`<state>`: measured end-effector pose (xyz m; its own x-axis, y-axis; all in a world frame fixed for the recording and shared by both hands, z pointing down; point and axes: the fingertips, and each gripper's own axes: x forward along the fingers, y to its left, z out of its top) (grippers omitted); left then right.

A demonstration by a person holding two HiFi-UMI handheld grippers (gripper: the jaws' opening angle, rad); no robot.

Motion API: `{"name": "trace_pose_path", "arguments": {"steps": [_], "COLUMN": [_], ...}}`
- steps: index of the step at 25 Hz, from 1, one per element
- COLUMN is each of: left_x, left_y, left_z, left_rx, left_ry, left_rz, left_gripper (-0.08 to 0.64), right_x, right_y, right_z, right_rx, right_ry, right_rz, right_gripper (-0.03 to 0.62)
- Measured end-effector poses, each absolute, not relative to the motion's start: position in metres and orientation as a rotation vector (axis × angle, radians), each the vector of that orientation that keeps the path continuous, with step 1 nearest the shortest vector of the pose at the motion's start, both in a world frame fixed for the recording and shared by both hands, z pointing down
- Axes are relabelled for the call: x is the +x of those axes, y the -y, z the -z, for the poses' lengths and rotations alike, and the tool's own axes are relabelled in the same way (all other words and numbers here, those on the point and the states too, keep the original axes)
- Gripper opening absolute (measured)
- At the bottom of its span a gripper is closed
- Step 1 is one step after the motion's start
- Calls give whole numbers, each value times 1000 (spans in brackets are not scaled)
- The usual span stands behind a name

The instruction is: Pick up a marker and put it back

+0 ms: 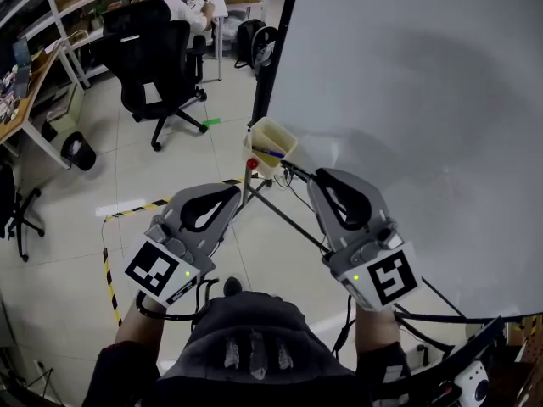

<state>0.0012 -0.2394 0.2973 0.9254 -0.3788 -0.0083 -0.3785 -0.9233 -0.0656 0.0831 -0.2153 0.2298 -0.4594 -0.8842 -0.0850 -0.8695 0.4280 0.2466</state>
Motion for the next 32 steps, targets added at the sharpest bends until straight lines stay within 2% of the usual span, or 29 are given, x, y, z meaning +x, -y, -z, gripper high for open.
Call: {"name": "trace_pose_path", "arguments": {"steps": [10,16,25,32], "left_x": [38,48,56,12], "left_y": [179,160,123,93], "left_z": [-292,-316,-296,-286], "left_rx": [-3009,-3013,-3008,-3029], "left_ry": [-728,-827,-748,-691], "left_rz": [17,89,215,219], "left_gripper": [6,6,6,6], "right_x": [133,143,126,77], "right_y": [153,142,105,73], "right_z": [-225,-254,-255,-261], "right_rx": [1525,1417,1339,1343], "right_ry": [2683,2739,2740,2705], "right_rz": [362,290,296,311], "right_gripper": [37,37,37,37]}}
